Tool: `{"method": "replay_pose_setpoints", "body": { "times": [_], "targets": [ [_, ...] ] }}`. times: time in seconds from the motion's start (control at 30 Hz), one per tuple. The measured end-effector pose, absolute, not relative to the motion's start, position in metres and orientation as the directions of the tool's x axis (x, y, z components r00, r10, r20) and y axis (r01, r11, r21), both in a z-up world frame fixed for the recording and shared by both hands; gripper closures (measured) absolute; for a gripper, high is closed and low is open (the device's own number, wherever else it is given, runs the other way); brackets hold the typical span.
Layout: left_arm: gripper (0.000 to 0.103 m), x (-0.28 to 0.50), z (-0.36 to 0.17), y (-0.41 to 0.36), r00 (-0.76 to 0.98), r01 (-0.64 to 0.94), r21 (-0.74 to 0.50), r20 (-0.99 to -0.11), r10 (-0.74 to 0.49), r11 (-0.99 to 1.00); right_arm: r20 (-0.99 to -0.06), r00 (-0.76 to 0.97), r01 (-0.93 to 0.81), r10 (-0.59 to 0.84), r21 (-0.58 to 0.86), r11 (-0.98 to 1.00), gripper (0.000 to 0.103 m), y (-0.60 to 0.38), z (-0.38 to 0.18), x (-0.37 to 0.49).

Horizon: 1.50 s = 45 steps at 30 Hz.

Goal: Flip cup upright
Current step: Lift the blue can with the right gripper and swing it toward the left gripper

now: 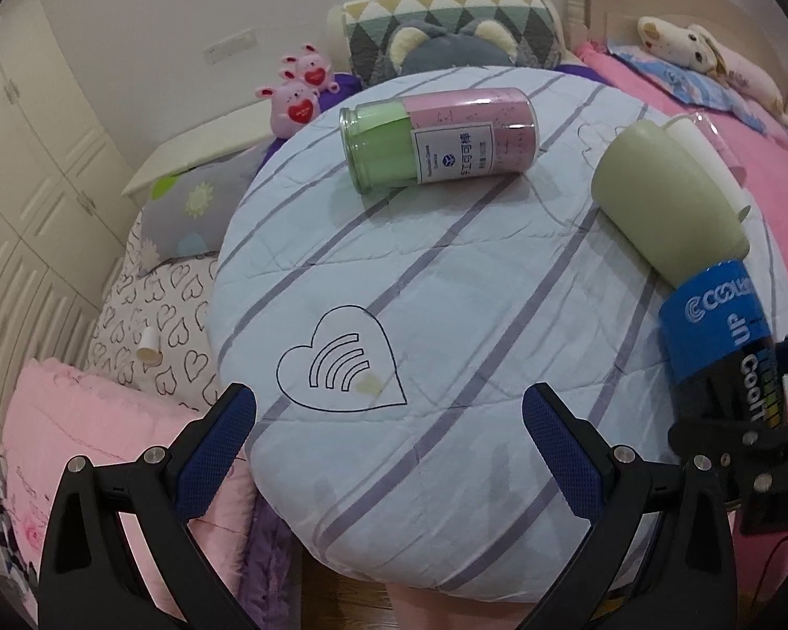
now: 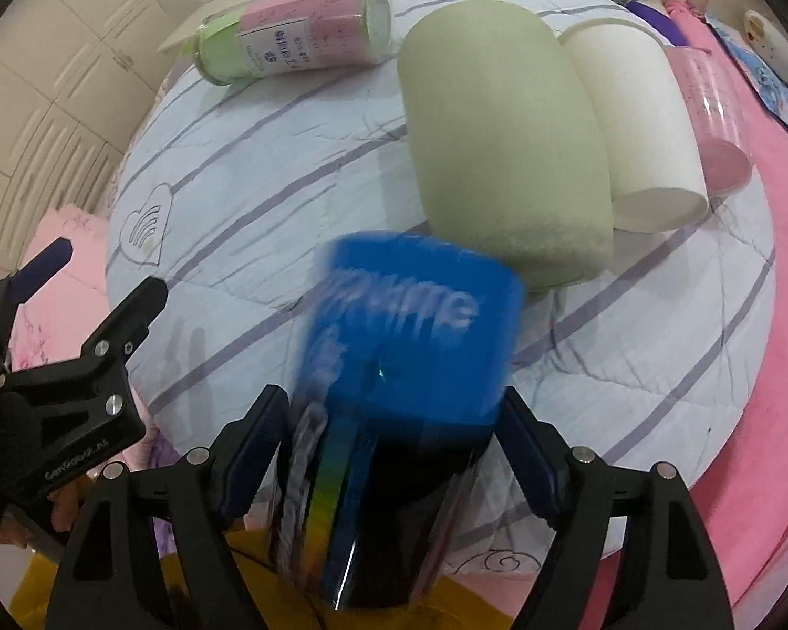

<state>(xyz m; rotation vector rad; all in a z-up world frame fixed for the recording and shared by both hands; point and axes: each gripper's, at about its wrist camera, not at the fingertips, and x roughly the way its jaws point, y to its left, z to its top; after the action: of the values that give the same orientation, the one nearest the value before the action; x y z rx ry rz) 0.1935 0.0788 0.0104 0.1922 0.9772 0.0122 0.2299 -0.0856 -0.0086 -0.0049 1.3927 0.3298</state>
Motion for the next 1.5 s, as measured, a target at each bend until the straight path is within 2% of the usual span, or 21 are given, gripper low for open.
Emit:
{"method": "replay_pose_setpoints", "body": {
  "times": [0.4, 1.0, 1.17, 1.27, 1.5],
  "targets": [
    [0.000, 0.182, 0.021, 0.063, 0.574, 0.074, 0.175, -0.813, 0.102, 0.982, -0.955, 0.163, -0.250, 0.248, 0.203, 0.947, 0.022, -0.099, 0.002, 0.219],
    [0.000, 0.159, 0.028, 0.021, 0.574, 0.022, 0.071, -0.818, 0.046, 0.997, -0.861, 0.326, -0.255, 0.391, 0.318, 0.913, 0.022, -0.180, 0.015, 0.185],
    [0.000, 0.154, 0.037, -0.002, 0.581, 0.031, 0.031, -0.814, 0.007, 0.999, -0.855, 0.360, -0.267, 0.373, 0.289, 0.919, 0.022, -0.204, 0.017, 0.181],
    [0.000, 0.154, 0.041, -0.020, 0.595, 0.038, 0.066, -0.803, 0.031, 0.997, -0.852, 0.380, -0.265, 0.360, 0.273, 0.925, 0.022, -0.222, 0.018, 0.181],
    [0.000, 0.166, 0.045, -0.061, 0.594, 0.080, 0.111, -0.804, 0.042, 0.991, -0.834, 0.365, -0.234, 0.414, 0.348, 0.908, 0.022, -0.253, 0.002, 0.183]
  ]
}}
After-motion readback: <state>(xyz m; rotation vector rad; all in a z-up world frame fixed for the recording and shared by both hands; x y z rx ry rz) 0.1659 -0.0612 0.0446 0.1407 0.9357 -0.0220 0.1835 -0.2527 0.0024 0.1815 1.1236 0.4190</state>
